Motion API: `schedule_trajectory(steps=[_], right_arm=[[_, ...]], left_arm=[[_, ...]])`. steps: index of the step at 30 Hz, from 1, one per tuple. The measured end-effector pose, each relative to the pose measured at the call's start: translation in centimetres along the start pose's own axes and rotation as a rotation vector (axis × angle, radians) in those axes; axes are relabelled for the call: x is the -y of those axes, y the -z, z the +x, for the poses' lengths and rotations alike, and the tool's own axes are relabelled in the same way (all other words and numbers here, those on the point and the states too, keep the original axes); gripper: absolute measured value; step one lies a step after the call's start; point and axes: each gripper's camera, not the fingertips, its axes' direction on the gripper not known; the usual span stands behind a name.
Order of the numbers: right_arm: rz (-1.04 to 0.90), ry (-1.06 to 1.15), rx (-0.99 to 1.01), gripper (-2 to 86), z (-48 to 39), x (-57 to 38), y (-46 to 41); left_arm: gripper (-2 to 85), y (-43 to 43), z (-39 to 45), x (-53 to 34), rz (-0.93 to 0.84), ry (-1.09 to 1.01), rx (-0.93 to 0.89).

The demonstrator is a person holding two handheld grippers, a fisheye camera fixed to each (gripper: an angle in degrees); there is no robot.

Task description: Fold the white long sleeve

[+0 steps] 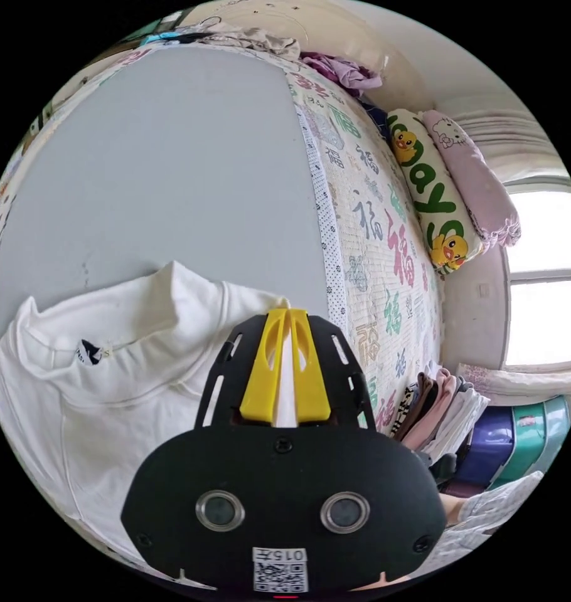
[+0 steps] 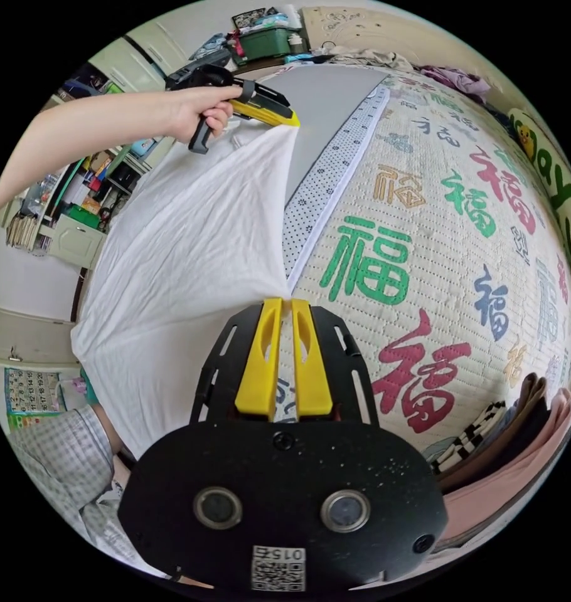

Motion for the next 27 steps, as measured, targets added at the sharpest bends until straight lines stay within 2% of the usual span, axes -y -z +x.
schedule_trajectory(steps=[4,8,11,18,23,27], right_arm=[[-0.052,-0.04,-0.022,6.1,-0.8,2.4,3.6],[-0.046,-0.045,-0.04,5.7,-4.3,2.7,9.3],[-0.067,0.087,0.036,5.5,-11.3,4.3,12.2],[-0.187,0.421,0.322,5.1,-31.3,11.1,12.1],[-0.262,0.622,0.321,2.1,-44.6,16.7,10.7],[-0.42,0.636,0.276,0.6,-49.1,19.0,8.1]], left_arm=[[1.9,4.4,-0.7,-2.2,-0.001,-0.116,-0.016],[4.9,9.8,-2.6,-10.2,-0.09,-0.209,0.038],[5.9,12.9,-6.2,-18.4,-0.151,-0.131,0.101],[5.0,16.4,-17.1,-37.6,-0.187,0.313,0.082],[0.7,17.0,-21.7,-43.2,-0.16,0.368,0.112],[-0.5,16.8,-25.2,-45.8,-0.201,0.328,0.21]])
